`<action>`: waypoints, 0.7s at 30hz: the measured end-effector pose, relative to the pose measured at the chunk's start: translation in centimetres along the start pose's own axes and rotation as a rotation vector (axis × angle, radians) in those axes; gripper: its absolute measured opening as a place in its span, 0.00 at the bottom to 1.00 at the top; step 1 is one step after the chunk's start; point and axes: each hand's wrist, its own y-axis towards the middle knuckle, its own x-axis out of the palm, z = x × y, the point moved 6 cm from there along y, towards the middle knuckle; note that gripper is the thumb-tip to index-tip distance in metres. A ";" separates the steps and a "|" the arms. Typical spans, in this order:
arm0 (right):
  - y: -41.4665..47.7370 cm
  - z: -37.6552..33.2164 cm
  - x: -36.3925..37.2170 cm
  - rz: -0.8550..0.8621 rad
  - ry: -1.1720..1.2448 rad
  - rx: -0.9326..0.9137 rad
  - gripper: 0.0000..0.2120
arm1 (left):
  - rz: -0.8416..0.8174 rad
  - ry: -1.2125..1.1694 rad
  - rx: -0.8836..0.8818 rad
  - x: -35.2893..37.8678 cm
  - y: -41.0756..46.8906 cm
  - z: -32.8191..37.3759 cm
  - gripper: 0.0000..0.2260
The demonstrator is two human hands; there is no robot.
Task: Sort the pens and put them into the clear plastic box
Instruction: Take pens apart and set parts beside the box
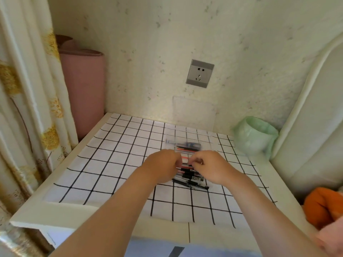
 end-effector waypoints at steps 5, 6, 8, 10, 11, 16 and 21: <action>-2.3 1.7 -0.1 -0.133 -0.068 0.027 0.05 | -0.068 0.028 0.030 1.0 -0.3 1.2 0.08; -2.5 1.8 0.0 -0.143 -0.095 0.025 0.04 | -0.074 0.040 0.042 1.2 -0.3 1.5 0.08; -3.0 1.9 0.3 -0.163 -0.132 0.023 0.05 | -0.072 0.067 0.066 1.4 -0.3 2.2 0.09; -3.2 1.6 0.6 -0.170 -0.193 0.010 0.08 | -0.070 0.090 0.078 1.4 -0.1 2.5 0.09; -3.2 1.5 0.7 -0.165 -0.238 -0.001 0.09 | -0.073 0.092 0.075 1.5 -0.1 2.6 0.09; -3.1 1.1 1.0 -0.152 -0.316 -0.027 0.07 | -0.082 0.097 0.070 1.9 0.0 2.9 0.08; -3.1 1.4 0.3 -0.083 -0.270 -0.036 0.07 | -0.020 0.082 0.166 1.8 0.0 3.5 0.13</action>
